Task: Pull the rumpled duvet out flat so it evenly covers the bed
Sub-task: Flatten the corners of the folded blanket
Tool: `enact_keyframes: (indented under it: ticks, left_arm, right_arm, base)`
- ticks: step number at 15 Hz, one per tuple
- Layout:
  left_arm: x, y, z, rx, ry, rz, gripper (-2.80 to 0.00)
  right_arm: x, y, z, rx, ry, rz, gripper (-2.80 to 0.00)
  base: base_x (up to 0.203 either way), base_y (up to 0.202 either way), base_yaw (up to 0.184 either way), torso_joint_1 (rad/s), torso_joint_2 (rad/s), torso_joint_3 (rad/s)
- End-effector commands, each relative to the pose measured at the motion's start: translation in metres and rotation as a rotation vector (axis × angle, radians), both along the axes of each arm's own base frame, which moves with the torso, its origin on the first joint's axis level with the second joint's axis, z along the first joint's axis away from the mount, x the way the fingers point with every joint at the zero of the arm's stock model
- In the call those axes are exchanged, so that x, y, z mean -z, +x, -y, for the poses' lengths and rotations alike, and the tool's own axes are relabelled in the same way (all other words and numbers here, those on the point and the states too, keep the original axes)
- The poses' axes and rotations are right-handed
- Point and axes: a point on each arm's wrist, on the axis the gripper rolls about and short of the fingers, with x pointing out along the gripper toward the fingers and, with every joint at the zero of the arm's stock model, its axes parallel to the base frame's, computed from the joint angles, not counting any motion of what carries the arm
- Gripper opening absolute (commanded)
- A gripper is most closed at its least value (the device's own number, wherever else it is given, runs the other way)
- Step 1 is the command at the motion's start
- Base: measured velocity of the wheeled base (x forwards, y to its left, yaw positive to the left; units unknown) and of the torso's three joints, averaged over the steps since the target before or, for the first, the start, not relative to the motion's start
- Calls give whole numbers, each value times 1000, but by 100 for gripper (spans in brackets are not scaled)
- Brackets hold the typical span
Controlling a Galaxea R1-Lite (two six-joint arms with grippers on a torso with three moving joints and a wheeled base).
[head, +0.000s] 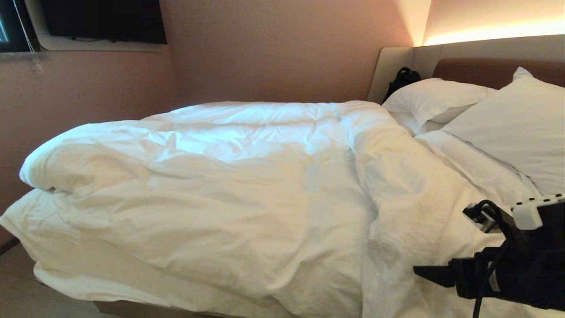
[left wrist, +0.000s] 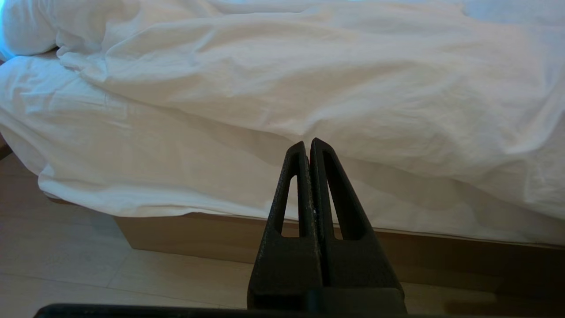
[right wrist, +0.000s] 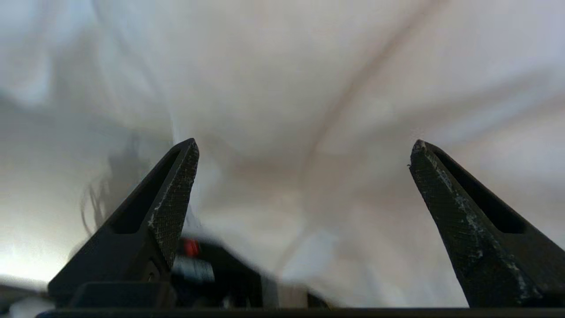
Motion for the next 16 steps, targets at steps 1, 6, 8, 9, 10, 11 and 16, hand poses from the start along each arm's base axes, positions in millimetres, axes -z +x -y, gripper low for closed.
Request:
enact_keyframes:
  ticks: [1,6,8,9,10,11,16]
  left_arm:
    - [0,0,0,0,0,0,-280]
    - [0,0,0,0,0,0,-280]
    - [0,0,0,0,0,0,-280]
    - [0,0,0,0,0,0,-280]
    - [0,0,0,0,0,0,-280]
    - [0,0,0,0,0,0,-280]
    - [0,0,0,0,0,0,-280]
  right_arm:
    - [-12,12,-4,40,49,97,0]
    - [-37,31,-8,116,73,188,0]
    - [-44,43,-10,164,48,219,0]
    - [-44,44,-10,170,45,222,0]
    - [-45,50,-12,184,37,227,0]
    - [-39,63,-15,204,14,210,0]
    - [21,81,-20,269,-133,27,0]
  base:
    - [0,0,0,0,0,0]
    - [0,0,0,0,0,0]
    - [0,0,0,0,0,0]
    - [0,0,0,0,0,0]
    - [0,0,0,0,0,0]
    - [0,0,0,0,0,0]
    - [0,0,0,0,0,0]
